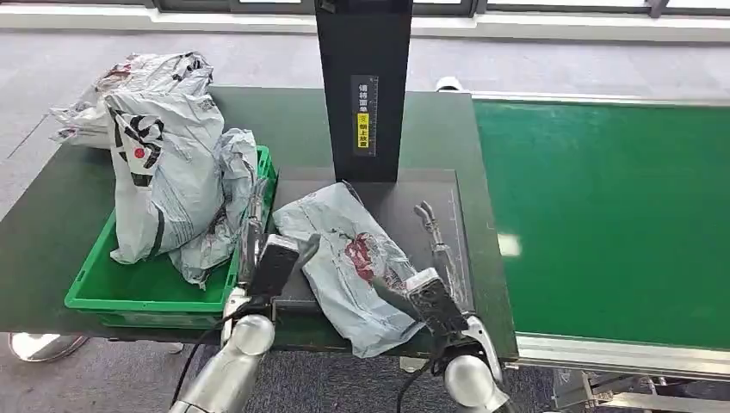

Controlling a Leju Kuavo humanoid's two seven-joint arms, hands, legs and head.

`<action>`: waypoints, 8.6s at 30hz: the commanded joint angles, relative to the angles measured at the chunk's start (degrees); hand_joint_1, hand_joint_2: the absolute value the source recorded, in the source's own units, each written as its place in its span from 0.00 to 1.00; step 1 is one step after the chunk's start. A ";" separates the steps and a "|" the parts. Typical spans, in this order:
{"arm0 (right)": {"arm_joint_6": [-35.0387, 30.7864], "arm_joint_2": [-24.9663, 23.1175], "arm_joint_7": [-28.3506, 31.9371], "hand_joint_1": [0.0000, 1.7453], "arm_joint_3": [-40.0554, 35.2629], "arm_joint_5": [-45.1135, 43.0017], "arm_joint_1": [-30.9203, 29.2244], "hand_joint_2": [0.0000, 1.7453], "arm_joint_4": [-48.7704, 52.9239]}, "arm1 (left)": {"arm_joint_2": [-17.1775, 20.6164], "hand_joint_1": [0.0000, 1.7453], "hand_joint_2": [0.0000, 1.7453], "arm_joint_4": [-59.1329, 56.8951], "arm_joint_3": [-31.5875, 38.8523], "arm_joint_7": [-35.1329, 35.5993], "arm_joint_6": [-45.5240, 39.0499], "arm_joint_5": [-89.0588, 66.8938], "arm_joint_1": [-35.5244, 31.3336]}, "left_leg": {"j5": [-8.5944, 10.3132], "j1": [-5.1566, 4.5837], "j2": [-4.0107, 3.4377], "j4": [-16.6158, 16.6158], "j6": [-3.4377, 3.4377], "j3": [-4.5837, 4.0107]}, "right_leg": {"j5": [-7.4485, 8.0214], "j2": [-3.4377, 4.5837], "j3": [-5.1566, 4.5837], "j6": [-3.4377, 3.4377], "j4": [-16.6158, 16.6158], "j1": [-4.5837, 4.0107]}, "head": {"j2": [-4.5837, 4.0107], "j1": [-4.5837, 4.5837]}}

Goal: Moved the parcel from conveyor to table for the left to box.

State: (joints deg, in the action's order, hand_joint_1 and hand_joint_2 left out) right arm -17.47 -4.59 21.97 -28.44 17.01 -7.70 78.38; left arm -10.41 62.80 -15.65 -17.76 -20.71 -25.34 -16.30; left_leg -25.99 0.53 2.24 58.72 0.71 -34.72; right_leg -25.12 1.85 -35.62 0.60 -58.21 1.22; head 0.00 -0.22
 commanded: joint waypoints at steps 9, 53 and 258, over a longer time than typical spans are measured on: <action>10.91 -5.32 0.71 0.00 16.78 -6.74 1.50 1.00 1.37 | 4.50 0.00 1.00 -27.38 -14.96 4.12 20.73 -25.47 -7.31 | -0.01 0.01 -0.16 -0.11 -0.01 0.24 | -0.02 -0.14 0.22 -0.07 0.12 -0.05 | 0.00 0.00; 8.85 -4.51 -0.51 0.00 17.20 -6.76 8.05 1.00 8.72 | 4.15 1.00 1.00 1.54 -3.91 1.18 20.11 -8.25 -3.87 | -1.03 -0.06 0.46 0.09 -0.14 1.40 | -1.35 -0.72 1.99 0.05 -0.02 0.01 | 0.00 0.00; 14.71 6.91 -5.71 0.00 20.79 -14.12 1.15 1.00 -1.66 | 48.18 0.00 1.00 -37.68 -7.92 20.33 75.84 -17.21 -85.26 | -0.19 0.68 -0.39 -0.10 0.93 0.21 | -0.17 0.23 -0.01 -0.95 -0.16 -0.79 | 0.00 0.00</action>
State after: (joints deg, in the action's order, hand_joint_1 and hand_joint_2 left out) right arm -2.75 1.44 16.44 -7.45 3.08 -3.85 80.94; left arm 35.95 25.88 -18.12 2.16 52.43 -42.97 -96.98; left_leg -26.12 1.19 2.08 58.64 1.70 -34.60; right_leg -25.29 2.07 -35.69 -0.35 -58.42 0.47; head 0.00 -0.22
